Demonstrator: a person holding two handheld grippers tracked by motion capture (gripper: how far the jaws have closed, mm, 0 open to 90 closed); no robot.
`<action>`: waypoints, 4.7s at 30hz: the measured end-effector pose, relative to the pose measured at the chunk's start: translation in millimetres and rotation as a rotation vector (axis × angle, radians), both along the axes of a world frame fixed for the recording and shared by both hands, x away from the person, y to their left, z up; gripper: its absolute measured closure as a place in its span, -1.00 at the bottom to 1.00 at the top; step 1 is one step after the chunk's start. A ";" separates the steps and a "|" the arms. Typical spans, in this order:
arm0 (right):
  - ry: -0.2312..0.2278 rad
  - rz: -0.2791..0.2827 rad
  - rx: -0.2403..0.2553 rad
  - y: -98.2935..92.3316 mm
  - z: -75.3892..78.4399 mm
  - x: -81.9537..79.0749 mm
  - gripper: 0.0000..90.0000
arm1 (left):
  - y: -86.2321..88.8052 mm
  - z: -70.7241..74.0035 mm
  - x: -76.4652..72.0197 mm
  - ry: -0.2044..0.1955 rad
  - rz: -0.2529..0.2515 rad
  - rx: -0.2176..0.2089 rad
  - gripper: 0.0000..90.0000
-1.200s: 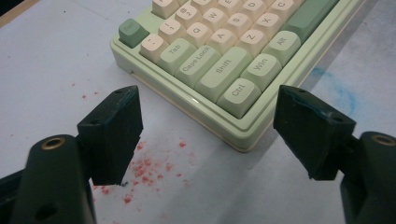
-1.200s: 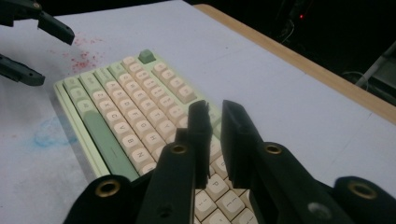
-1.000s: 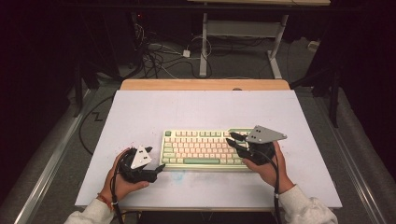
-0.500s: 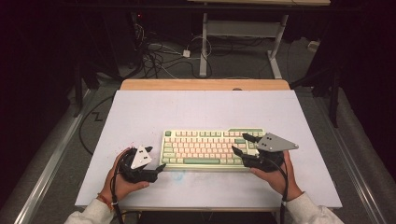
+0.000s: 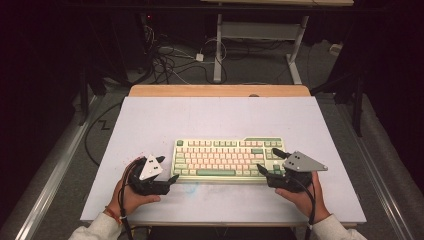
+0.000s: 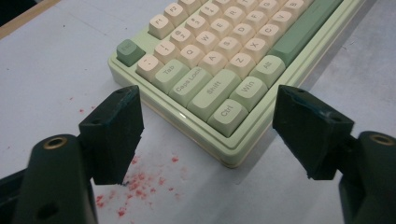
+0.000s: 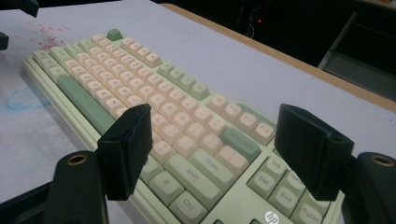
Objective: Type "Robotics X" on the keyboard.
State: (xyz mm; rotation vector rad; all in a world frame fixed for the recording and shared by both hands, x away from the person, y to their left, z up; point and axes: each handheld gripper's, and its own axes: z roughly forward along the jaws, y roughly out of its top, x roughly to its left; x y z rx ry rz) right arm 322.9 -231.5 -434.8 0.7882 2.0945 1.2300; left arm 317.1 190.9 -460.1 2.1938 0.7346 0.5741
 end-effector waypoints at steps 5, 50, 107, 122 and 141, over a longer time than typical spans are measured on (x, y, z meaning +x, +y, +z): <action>0.010 -0.013 -0.023 -4.0 -6.7 -5.7 -0.42 | -1.2 4.5 2.3 0.020 -0.020 -0.024 -0.20; 0.040 0.012 -0.085 -0.1 -21.6 -16.3 -0.38 | -123.1 10.3 61.0 0.158 -0.266 0.085 0.95; 0.046 0.019 -0.100 7.4 -15.3 -9.7 -0.03 | 19.0 6.9 -1.6 -0.089 0.029 -0.032 -0.56; 0.141 0.068 -0.118 33.4 -1.1 31.3 1.00 | 21.4 -1.5 -6.9 -0.052 0.048 -0.030 -0.55; 0.236 0.093 -0.213 88.6 -13.0 73.5 1.00 | 18.8 -5.6 -6.1 -0.031 0.038 0.006 -0.54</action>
